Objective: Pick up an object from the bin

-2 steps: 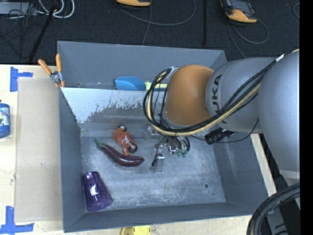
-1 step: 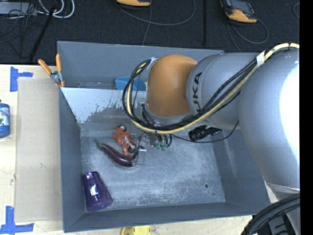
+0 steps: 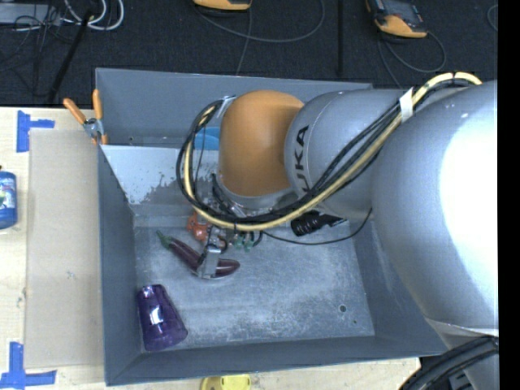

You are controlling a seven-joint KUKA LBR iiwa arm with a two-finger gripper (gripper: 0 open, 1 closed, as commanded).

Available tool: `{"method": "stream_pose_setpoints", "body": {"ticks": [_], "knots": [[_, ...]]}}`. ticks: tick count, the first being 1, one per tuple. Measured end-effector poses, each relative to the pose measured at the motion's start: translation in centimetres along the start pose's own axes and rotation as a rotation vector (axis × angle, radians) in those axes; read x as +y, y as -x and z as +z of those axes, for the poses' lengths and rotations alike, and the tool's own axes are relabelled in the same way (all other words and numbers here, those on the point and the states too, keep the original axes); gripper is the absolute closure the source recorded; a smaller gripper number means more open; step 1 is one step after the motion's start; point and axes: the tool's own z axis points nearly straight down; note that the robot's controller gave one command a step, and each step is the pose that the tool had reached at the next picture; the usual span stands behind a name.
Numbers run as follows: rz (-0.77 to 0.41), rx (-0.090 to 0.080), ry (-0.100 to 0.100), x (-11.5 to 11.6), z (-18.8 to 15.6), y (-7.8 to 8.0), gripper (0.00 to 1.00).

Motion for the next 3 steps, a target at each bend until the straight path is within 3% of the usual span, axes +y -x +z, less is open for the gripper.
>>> {"method": "stream_pose_setpoints", "body": {"ticks": [1,3], "knots": [[-0.03,0.004,-0.003,-3.4,4.04,1.92,1.0],[-0.01,-0.003,0.002,-3.59,4.46,1.44,1.0]]}}
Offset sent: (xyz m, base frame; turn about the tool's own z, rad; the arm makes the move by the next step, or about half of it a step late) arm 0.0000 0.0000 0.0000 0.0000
